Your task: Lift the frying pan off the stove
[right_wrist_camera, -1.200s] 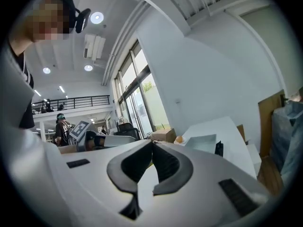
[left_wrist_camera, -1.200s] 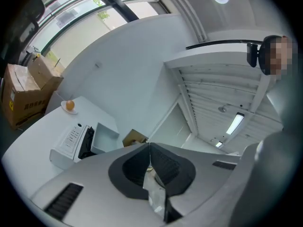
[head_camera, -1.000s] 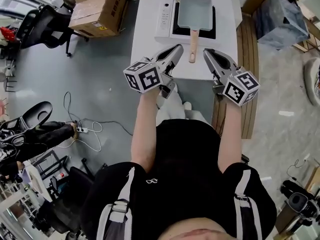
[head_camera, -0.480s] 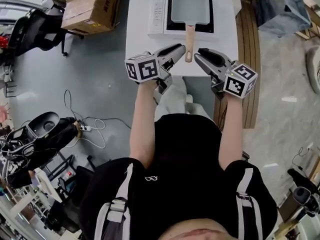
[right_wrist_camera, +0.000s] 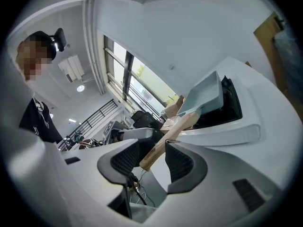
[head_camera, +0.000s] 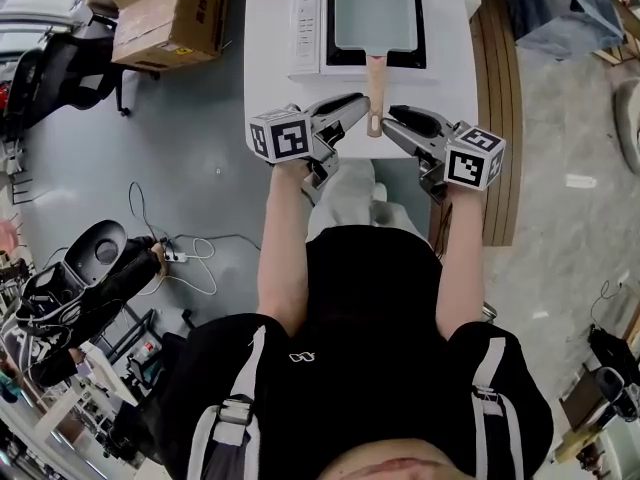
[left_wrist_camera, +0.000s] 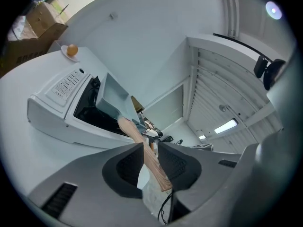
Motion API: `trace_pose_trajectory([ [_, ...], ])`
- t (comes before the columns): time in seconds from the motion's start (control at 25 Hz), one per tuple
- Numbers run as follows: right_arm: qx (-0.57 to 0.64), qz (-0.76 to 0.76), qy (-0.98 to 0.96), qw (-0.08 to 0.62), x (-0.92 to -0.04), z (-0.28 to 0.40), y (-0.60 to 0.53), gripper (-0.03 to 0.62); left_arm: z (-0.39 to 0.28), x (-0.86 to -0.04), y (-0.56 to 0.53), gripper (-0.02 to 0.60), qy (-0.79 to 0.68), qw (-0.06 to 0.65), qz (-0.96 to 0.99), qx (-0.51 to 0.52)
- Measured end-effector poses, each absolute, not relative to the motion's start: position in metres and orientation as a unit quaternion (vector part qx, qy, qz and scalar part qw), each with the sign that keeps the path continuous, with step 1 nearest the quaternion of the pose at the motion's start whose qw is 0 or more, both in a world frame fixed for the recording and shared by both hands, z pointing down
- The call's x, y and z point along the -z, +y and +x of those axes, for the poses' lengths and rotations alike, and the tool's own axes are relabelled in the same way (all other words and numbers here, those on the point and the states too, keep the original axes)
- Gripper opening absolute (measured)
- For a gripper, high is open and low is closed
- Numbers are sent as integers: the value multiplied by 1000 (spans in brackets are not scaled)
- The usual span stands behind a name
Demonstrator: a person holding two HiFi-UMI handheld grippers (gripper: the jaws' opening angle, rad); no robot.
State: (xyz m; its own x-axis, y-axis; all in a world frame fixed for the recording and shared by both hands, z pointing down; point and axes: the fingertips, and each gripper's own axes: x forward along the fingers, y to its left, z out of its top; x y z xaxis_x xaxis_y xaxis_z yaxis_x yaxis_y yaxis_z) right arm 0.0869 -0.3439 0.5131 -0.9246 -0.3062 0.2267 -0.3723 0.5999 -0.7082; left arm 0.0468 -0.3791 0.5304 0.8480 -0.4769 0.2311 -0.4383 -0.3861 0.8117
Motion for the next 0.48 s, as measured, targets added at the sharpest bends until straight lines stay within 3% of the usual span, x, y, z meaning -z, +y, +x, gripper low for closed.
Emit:
trace_pose_trajectory([
  [0.32,-436,155,-885,57,-531,77,-343,178,61,-535,-379,111,-230,517,824,36],
  [0.36,-441,151,-883,56,-533,76,-343,178,62,-538,-379,126,-226,520,823,34],
  [0.4,-448,147,-880,52,-535,76,-342,180,64,-540,-379,191,-219,525,822,32],
  [0.48,-462,139,-875,39,-537,73,-342,187,70,-541,-379,199,-206,534,820,32],
])
